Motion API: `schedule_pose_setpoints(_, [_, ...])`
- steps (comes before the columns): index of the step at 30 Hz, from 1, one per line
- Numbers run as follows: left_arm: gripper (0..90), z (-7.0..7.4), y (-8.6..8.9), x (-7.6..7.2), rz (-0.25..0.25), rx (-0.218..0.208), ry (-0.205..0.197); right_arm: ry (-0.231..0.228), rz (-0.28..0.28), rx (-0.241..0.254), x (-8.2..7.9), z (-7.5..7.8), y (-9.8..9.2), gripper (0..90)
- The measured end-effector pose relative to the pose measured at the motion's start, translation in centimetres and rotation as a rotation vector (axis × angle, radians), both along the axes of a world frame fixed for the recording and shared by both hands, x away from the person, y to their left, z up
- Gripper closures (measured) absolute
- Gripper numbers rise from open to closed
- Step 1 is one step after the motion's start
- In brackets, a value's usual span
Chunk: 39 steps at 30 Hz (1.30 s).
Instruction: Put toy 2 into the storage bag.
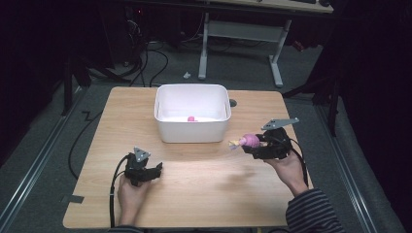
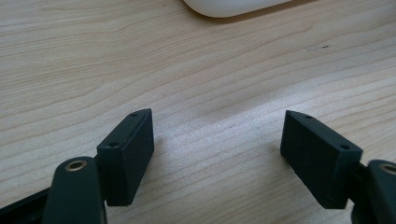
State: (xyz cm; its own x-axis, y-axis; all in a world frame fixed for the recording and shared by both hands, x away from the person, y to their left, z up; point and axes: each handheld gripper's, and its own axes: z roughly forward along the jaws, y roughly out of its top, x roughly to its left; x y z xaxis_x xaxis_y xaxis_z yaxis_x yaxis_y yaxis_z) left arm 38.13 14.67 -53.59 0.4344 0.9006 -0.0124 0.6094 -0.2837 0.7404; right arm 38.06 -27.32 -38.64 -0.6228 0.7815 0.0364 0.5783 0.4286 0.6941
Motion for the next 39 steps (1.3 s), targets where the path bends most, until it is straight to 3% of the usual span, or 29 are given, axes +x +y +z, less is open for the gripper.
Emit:
schedule_pose_setpoints(17, [25.7, 0.0, 0.0, 0.0, -0.001, 0.001, 0.000, -0.037, 0.038, -0.044, 2.9, 4.7, 2.3, 33.6])
schedule_pose_setpoints(23, [25.7, 0.0, 0.0, 0.0, -0.001, 0.001, 0.000, -0.045, 0.036, -0.036, 4.4, 5.8, 3.0, 33.6])
schedule_pose_setpoints(39, [25.7, 0.0, 0.0, 0.0, -0.002, 0.001, 0.001, -0.047, 0.039, -0.081, 7.6, 7.8, 5.5, 33.6])
